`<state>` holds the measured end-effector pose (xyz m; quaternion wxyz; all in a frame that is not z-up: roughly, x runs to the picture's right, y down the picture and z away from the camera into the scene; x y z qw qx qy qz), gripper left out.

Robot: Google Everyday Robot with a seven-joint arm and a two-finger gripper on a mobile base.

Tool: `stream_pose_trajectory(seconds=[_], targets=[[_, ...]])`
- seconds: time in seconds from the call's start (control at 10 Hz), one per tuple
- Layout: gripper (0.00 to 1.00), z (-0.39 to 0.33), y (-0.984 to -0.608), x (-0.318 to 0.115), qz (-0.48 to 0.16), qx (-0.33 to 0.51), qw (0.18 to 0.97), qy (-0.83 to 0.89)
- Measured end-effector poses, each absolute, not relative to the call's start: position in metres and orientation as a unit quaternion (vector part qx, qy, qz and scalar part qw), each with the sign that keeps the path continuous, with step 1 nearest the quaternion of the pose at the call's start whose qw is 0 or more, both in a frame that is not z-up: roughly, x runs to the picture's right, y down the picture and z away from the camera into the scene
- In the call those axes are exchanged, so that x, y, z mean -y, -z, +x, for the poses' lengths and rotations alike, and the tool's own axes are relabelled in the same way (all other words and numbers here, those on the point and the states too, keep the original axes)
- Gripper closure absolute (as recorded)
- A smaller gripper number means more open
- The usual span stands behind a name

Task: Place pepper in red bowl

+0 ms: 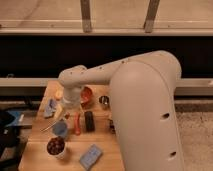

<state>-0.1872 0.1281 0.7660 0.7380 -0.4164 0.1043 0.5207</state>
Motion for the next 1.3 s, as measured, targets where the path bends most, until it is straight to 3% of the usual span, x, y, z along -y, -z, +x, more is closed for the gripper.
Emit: stream_pose_trajectory(seconds=[0.4, 1.3], targets=[[0.20, -0.184, -0.783, -0.113, -0.410, -0.108, 0.733, -0.532], [0.20, -0.197, -0.841, -0.154, -0.463, -0.137, 0.695, -0.533]])
